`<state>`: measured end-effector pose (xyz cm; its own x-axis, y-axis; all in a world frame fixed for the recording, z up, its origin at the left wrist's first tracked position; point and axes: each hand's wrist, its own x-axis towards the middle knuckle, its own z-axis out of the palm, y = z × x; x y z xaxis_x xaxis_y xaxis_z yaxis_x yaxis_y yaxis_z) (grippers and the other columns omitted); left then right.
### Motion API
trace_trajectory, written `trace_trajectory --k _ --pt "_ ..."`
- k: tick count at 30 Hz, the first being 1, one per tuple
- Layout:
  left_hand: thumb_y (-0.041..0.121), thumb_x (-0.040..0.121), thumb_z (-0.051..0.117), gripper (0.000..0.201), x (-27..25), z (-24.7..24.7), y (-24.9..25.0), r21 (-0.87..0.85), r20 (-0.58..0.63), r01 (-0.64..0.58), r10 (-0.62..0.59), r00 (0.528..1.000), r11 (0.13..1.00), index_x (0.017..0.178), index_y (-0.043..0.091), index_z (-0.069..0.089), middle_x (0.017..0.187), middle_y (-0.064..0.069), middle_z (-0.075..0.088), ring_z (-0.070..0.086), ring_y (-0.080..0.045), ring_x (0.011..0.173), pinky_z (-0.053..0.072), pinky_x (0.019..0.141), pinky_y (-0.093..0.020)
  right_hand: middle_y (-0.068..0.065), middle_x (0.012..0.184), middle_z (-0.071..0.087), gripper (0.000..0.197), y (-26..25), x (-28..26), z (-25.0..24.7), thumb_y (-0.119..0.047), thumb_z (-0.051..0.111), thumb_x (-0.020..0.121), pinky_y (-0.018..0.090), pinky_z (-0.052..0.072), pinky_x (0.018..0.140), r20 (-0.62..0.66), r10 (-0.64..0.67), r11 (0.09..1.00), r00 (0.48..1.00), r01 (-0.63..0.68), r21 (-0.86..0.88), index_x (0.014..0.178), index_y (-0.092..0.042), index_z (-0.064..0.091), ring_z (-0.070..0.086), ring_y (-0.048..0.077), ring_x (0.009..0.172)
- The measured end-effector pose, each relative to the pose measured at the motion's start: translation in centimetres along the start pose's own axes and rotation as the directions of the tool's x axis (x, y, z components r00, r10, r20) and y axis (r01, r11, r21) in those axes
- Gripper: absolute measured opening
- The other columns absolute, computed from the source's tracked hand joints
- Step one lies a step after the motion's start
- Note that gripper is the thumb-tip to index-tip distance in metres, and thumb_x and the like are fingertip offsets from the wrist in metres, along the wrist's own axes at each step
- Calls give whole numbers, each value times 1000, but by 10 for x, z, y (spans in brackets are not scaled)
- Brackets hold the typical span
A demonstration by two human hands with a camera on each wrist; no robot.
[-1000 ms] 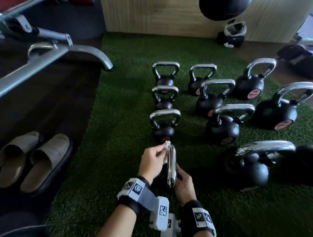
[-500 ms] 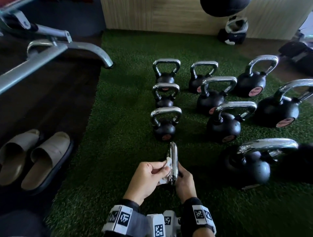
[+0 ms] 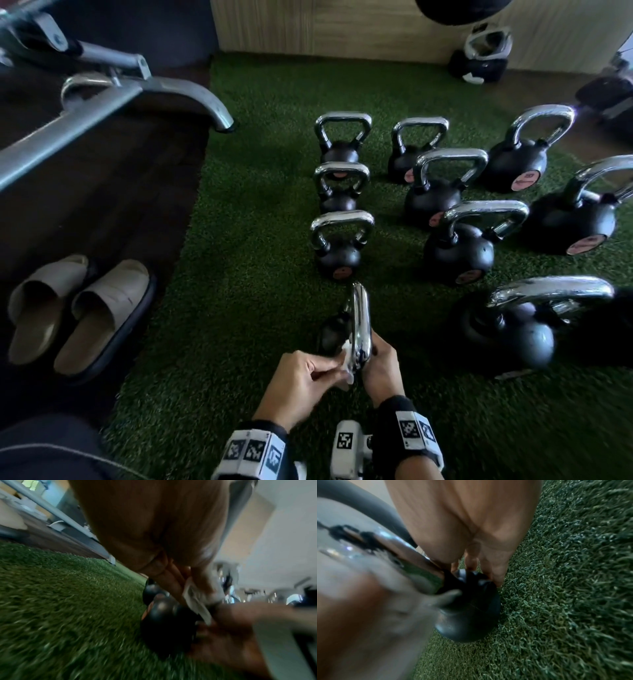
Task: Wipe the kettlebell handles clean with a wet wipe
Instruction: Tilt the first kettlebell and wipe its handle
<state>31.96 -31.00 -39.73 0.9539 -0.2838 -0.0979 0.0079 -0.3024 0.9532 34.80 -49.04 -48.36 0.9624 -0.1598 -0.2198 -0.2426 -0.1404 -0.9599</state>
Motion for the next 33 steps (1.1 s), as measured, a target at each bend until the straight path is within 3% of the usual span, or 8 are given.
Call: trace_trajectory --k 5,10,12,15,21,25,28,33 --pt "28 96 71 18 -5 11 -10 85 -80 -79 86 993 993 111 23 80 99 26 76 73 5 96 56 92 -20 5 93 77 42 2 2 2 -30 70 91 53 60 86 -22 56 996 998 -58 -64 131 -18 64 75 22 85" --pt "18 87 80 24 10 -7 -16 -44 -87 95 -99 991 994 110 26 80 103 14 79 74 -7 104 56 89 -18 -8 120 74 37 -26 -7 -10 -51 59 98 32 50 102 -64 86 983 994 -95 -159 131 -36 68 68 12 111" --pt "24 83 81 28 13 -15 -13 -231 -123 159 -191 974 960 111 25 78 107 4 80 74 -18 107 57 91 -27 -10 114 73 29 -54 -20 -20 -40 61 100 17 45 87 -217 -18 967 976 -39 -252 125 -29 73 64 4 99" --pt "22 80 79 37 17 -22 1 -517 -141 194 -306 942 834 115 10 73 103 -14 79 77 -26 95 62 82 -38 -10 91 74 22 -90 -40 -24 -24 74 92 6 45 67 -350 -326 932 878 235 -277 113 -30 79 66 1 75" --pt "22 77 76 44 20 -24 40 -716 -46 173 -293 955 676 110 -5 71 102 -22 76 73 -19 81 60 70 -25 -16 95 71 45 -135 -53 -15 -27 91 74 15 52 63 46 -447 854 893 441 -277 117 -31 77 66 12 72" --pt "29 76 77 40 23 -20 54 -678 -27 182 -271 962 712 101 -1 73 99 -24 73 70 -21 83 61 73 -27 -19 96 73 41 -143 -51 -15 -21 91 73 16 54 67 27 -466 854 885 457 -250 112 -31 79 69 9 81" --pt "41 78 75 41 27 -19 63 -545 -74 142 -216 974 826 93 2 77 94 -28 71 64 -24 86 59 83 -35 -17 88 74 31 -145 -51 -15 -17 89 76 17 54 65 -55 -476 864 877 456 -212 104 -29 81 70 7 77" --pt "35 98 62 21 36 -23 48 -262 -156 59 -102 982 963 96 25 81 85 5 75 65 -9 78 50 70 -18 -14 79 73 27 -139 -45 -24 -13 83 81 12 47 61 -159 -383 918 910 356 -172 94 -35 80 65 -1 66"
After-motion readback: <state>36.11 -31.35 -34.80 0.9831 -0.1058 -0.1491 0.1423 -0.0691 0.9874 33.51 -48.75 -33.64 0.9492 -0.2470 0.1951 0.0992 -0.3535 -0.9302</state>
